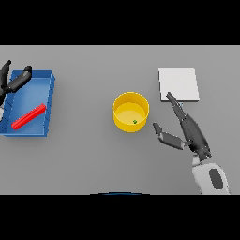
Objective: Pick up the red beaker and tilt it to pour out 1 green nut into yellow bowl. Pick up the yellow bowl and place it on the metallic measuring scale.
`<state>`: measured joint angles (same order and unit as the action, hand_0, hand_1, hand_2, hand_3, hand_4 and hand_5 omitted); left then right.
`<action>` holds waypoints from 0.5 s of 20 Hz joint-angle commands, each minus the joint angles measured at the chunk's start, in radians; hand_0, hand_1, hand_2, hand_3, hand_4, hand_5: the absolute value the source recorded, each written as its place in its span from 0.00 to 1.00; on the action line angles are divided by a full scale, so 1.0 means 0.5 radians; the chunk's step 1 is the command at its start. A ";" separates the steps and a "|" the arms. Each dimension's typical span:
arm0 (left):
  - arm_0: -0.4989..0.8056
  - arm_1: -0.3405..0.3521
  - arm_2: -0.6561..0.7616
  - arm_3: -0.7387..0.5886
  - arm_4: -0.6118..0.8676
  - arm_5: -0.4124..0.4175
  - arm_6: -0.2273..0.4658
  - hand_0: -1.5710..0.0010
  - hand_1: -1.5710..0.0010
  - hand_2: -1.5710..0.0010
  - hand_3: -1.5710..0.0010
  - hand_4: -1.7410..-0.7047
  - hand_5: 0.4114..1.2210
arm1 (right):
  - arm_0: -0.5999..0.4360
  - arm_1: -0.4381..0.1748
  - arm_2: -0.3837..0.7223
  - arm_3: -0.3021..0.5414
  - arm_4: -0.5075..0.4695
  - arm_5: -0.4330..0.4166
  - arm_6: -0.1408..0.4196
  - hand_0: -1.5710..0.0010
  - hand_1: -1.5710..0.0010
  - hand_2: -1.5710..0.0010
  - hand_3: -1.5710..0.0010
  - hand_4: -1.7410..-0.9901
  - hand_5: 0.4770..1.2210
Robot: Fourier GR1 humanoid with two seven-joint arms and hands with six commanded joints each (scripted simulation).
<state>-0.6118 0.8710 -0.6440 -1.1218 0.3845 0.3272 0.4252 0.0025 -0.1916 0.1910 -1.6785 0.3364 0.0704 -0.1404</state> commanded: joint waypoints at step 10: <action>0.016 -0.015 0.014 -0.036 0.046 -0.008 -0.026 1.00 1.00 1.00 1.00 0.99 0.33 | -0.736 -0.482 0.595 0.298 0.851 0.406 -0.072 1.00 1.00 1.00 1.00 0.69 0.31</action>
<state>-0.6042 0.8628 -0.6374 -1.1401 0.4080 0.3231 0.4128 -0.3664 -0.4325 0.4881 -1.5297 0.7620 0.2729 -0.1742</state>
